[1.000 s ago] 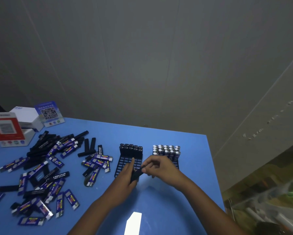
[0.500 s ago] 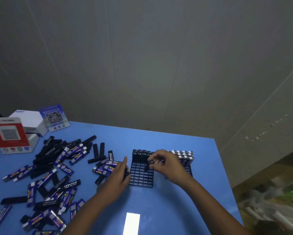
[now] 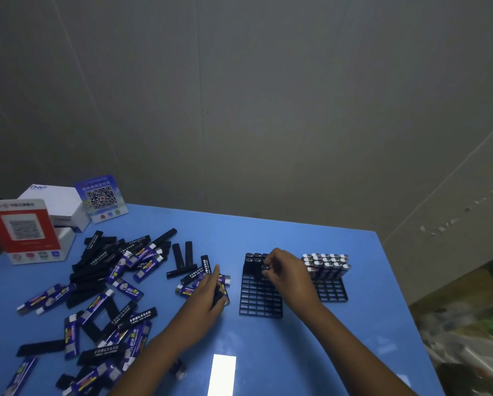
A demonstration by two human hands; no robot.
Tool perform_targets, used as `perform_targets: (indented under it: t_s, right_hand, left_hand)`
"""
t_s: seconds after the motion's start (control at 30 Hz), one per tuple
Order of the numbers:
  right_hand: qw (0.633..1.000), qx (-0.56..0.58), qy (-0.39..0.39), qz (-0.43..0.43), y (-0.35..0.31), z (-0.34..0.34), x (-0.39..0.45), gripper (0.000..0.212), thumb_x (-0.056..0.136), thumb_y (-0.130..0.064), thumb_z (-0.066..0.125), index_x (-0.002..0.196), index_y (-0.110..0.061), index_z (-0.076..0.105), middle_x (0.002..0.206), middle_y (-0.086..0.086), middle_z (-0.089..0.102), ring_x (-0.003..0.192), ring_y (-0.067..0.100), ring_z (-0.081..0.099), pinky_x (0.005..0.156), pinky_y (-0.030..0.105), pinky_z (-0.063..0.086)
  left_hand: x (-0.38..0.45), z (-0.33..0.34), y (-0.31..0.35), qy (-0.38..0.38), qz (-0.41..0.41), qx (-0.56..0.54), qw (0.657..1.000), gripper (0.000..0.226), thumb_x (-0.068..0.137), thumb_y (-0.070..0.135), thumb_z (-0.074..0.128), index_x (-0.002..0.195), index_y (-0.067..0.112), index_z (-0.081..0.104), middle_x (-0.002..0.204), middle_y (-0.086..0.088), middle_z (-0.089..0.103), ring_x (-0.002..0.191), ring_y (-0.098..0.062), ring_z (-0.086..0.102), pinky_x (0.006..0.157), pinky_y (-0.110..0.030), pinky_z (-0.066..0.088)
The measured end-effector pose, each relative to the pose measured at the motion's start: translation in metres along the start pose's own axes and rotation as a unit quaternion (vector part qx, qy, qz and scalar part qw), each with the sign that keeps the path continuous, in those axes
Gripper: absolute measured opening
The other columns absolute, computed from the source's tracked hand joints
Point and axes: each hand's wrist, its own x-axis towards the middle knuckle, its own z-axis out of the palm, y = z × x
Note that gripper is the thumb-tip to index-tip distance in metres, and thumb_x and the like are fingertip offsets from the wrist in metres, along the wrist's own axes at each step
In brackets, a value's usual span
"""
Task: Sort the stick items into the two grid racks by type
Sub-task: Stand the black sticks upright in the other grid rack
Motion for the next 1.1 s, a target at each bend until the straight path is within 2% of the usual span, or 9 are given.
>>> perform_targets:
  t_s: [0.07, 0.2, 0.33, 0.63, 0.77, 0.87, 1.0, 1.03, 1.1]
  right_hand:
    - [1.000, -0.006, 0.006, -0.001, -0.001, 0.008, 0.003, 0.022, 0.082, -0.006, 0.075, 0.085, -0.019, 0.058, 0.081, -0.007, 0.061, 0.074, 0.006, 0.058, 0.068, 0.021, 0.049]
    - [1.000, -0.020, 0.006, 0.004, -0.001, 0.022, 0.005, 0.024, 0.083, -0.008, 0.075, 0.084, -0.022, 0.056, 0.081, -0.010, 0.060, 0.077, 0.008, 0.058, 0.070, 0.025, 0.050]
    - [0.999, -0.034, 0.010, 0.004, 0.001, 0.034, 0.009, 0.021, 0.084, -0.010, 0.075, 0.085, -0.019, 0.056, 0.083, -0.010, 0.060, 0.077, 0.004, 0.056, 0.067, 0.014, 0.043]
    - [0.997, -0.080, -0.006, -0.022, 0.001, 0.043, 0.012, 0.019, 0.088, -0.011, 0.071, 0.081, -0.015, 0.054, 0.085, -0.003, 0.058, 0.075, 0.011, 0.053, 0.067, 0.022, 0.041]
    - [0.992, -0.116, -0.007, -0.053, 0.003, 0.045, 0.015, 0.009, 0.089, -0.009, 0.069, 0.088, -0.014, 0.062, 0.091, -0.003, 0.062, 0.081, 0.015, 0.059, 0.071, 0.031, 0.050]
    - [0.988, -0.138, -0.019, -0.066, 0.003, 0.042, 0.017, 0.005, 0.092, -0.010, 0.064, 0.096, -0.013, 0.066, 0.098, -0.001, 0.063, 0.085, 0.019, 0.062, 0.071, 0.032, 0.050]
    - [0.989, -0.130, -0.036, -0.051, 0.000, 0.031, 0.016, 0.010, 0.093, -0.017, 0.066, 0.102, -0.017, 0.069, 0.103, -0.006, 0.058, 0.086, 0.015, 0.062, 0.075, 0.027, 0.050]
    - [0.992, -0.112, -0.035, -0.048, -0.002, 0.027, 0.015, 0.009, 0.092, -0.017, 0.067, 0.101, -0.018, 0.069, 0.102, -0.008, 0.057, 0.085, 0.012, 0.062, 0.076, 0.026, 0.050]
    - [0.997, -0.055, -0.034, -0.040, -0.009, 0.020, 0.014, 0.006, 0.091, -0.014, 0.068, 0.094, -0.020, 0.068, 0.097, -0.010, 0.057, 0.082, 0.006, 0.061, 0.076, 0.022, 0.050]
  left_hand:
    - [0.001, -0.005, -0.007, 0.000, -0.005, 0.000, 1.000, 0.071, 0.102, 0.026, 0.047, 0.156, 0.024, -0.001, 0.160, 0.007, 0.016, 0.147, -0.012, 0.018, 0.114, -0.027, 0.024]
    - [0.001, -0.016, -0.017, 0.010, -0.017, -0.002, 1.000, 0.073, 0.102, 0.030, 0.048, 0.155, 0.032, -0.002, 0.160, 0.001, 0.021, 0.146, -0.016, 0.024, 0.116, -0.033, 0.024]
    - [0.000, -0.023, -0.023, 0.019, -0.026, 0.002, 0.999, 0.073, 0.101, 0.032, 0.048, 0.155, 0.033, -0.001, 0.162, 0.004, 0.013, 0.148, -0.020, 0.021, 0.118, -0.039, 0.025]
    - [0.001, -0.030, -0.042, 0.024, -0.037, -0.002, 0.999, 0.077, 0.098, 0.037, 0.053, 0.148, 0.048, -0.004, 0.149, -0.010, 0.034, 0.134, -0.026, 0.040, 0.110, -0.047, 0.038]
    - [0.003, -0.031, -0.040, 0.023, -0.036, -0.012, 0.999, 0.077, 0.098, 0.037, 0.054, 0.153, 0.042, 0.000, 0.149, -0.011, 0.035, 0.134, -0.026, 0.040, 0.111, -0.047, 0.037]
    - [0.007, -0.029, -0.038, 0.025, -0.035, -0.023, 0.999, 0.077, 0.097, 0.037, 0.055, 0.155, 0.036, 0.004, 0.150, -0.010, 0.035, 0.136, -0.025, 0.038, 0.112, -0.046, 0.036]
    - [0.014, -0.027, -0.033, 0.032, -0.018, -0.041, 0.998, 0.080, 0.095, 0.037, 0.059, 0.154, 0.036, 0.006, 0.146, -0.002, 0.040, 0.133, -0.018, 0.041, 0.112, -0.038, 0.038]
    - [0.016, -0.027, -0.030, 0.035, -0.015, -0.045, 0.998, 0.080, 0.095, 0.036, 0.060, 0.154, 0.035, 0.007, 0.142, 0.004, 0.042, 0.130, -0.012, 0.043, 0.109, -0.028, 0.038]
    - [0.020, -0.027, -0.020, 0.035, -0.013, -0.056, 0.998, 0.079, 0.095, 0.030, 0.062, 0.155, 0.031, 0.010, 0.124, 0.022, 0.044, 0.114, 0.009, 0.045, 0.093, -0.005, 0.036]
